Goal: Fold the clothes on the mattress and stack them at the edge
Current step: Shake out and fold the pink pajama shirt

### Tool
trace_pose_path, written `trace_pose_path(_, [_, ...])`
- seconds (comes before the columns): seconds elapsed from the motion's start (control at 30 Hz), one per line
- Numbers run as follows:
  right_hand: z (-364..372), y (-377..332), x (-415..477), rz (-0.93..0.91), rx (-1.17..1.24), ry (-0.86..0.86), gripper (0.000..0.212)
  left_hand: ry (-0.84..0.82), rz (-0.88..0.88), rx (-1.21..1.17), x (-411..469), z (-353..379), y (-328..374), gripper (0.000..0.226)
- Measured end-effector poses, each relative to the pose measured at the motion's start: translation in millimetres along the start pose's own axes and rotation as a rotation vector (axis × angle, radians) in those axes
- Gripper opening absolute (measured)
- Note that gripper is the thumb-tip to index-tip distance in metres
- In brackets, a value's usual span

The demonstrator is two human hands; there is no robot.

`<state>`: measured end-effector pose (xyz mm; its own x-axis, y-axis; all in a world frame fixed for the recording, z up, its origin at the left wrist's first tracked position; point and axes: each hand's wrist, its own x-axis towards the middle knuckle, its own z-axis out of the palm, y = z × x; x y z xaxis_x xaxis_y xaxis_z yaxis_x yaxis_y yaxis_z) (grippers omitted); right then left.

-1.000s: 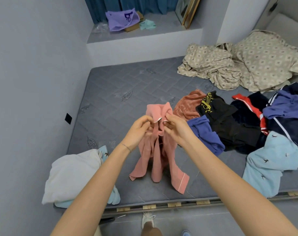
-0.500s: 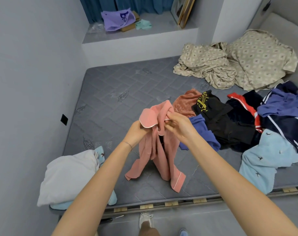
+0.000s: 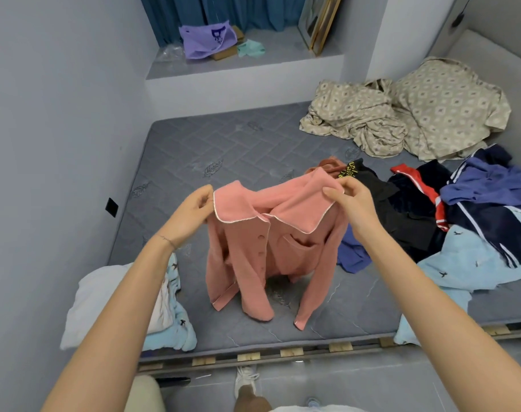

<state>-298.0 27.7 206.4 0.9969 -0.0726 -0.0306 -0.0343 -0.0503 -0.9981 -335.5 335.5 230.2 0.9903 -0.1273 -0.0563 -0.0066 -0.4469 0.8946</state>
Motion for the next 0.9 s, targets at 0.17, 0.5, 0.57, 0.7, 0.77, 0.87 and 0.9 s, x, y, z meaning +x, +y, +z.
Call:
trace_pose_path(0.17, [-8.7, -27.1, 34.0, -0.062, 0.059, -0.072, 0.013, 0.069, 0.030, -0.162, 19.3, -17.8, 19.2, 0.034])
trace_pose_path(0.5, [67.2, 124.9, 171.8, 0.045, -0.503, -0.053, 0.018, 0.056, -0.193, 0.333, 181.7, 4.4, -153.3, 0.032])
trace_pose_path(0.57, [83.5, 173.8, 191.5, 0.115, -0.548, -0.020, 0.019, 0.008, -0.269, 0.365, 208.8, 18.2, -203.2, 0.034])
trace_pose_path(0.7, [106.8, 255.9, 228.7, 0.182, -0.613, 0.011, 0.016, 0.021, -0.351, 0.304, 257.2, 46.6, -289.1, 0.037])
trace_pose_path(0.77, [114.8, 289.9, 246.4, 0.185, -0.627, 0.012, 0.017, 0.054, -0.391, 0.268, 276.8, 61.2, -323.0, 0.035])
trace_pose_path(0.87, [121.1, 334.1, 270.0, 0.213, -0.643, 0.033, 0.019, 0.099, -0.458, 0.184, 300.5, 83.7, -366.7, 0.025])
trace_pose_path(0.9, [121.9, 346.4, 275.7, 0.236, -0.645, 0.037, 0.019, 0.108, -0.465, 0.168, 305.5, 90.3, -380.1, 0.023])
